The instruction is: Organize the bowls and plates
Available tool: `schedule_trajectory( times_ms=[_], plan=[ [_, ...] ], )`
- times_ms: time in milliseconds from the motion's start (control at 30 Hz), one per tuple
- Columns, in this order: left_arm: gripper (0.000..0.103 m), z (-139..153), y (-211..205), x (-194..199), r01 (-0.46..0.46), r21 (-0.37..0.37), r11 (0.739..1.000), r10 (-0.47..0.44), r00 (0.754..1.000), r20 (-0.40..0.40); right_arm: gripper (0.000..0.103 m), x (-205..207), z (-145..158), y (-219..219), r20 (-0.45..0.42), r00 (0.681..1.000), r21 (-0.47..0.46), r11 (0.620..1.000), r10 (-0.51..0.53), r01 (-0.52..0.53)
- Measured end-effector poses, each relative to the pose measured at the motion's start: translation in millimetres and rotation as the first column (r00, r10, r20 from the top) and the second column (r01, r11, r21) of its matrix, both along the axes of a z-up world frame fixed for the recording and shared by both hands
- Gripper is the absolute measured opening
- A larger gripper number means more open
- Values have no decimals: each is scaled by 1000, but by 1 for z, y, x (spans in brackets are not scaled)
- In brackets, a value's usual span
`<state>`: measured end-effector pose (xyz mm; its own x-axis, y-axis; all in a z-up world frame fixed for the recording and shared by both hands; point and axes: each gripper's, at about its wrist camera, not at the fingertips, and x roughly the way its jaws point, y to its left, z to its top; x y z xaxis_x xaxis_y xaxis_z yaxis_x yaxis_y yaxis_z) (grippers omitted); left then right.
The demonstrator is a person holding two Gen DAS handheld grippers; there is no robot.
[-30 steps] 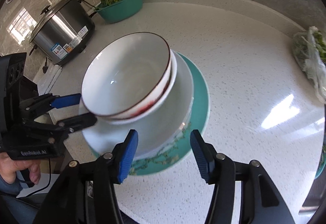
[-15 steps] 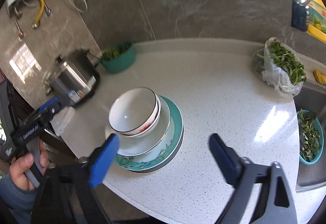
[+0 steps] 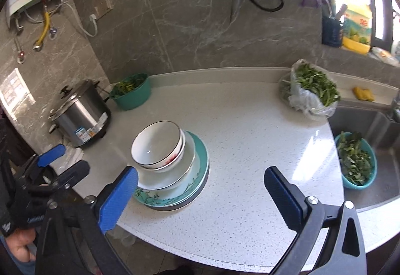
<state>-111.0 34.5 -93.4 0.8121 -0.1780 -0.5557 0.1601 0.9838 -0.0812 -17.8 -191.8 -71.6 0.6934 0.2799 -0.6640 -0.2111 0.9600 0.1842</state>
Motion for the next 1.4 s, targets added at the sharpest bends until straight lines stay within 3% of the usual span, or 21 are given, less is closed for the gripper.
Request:
schedule_trajectory(
  times_ms=[67, 200, 333, 433, 567, 800, 1100, 1400],
  plan=[
    [103, -2, 7, 2, 107, -111, 988, -111, 994, -24, 103, 0, 3, 6, 9, 1000, -1, 1000, -24, 24],
    [103, -1, 23, 3, 182, -194, 964, -187, 982, -7, 103, 2, 11, 24, 36, 996, 8, 996, -84, 83],
    [103, -2, 59, 12, 199, -301, 933, -209, 978, -2, 103, 4, 17, 49, 59, 992, -33, 993, -115, 117],
    [103, 5, 84, 19, 230, -268, 935, -229, 973, 36, 103, 8, 19, 67, 61, 987, -48, 987, -151, 154],
    [103, 17, 113, 26, 281, -308, 909, -271, 960, 75, 103, 7, 24, 88, 77, 979, -61, 979, -190, 195],
    [103, 37, 117, 23, 205, -100, 974, -195, 976, 99, 103, 8, 32, 105, 93, 972, -87, 970, -218, 226],
    [103, 29, 101, 59, 43, -39, 998, -45, 998, -49, 103, 24, 43, 91, 116, 968, -114, 965, -222, 235],
    [103, 19, 102, 89, -89, -83, 993, 74, 981, -178, 103, 31, 46, 73, 112, 968, -126, 963, -226, 240]
  ],
)
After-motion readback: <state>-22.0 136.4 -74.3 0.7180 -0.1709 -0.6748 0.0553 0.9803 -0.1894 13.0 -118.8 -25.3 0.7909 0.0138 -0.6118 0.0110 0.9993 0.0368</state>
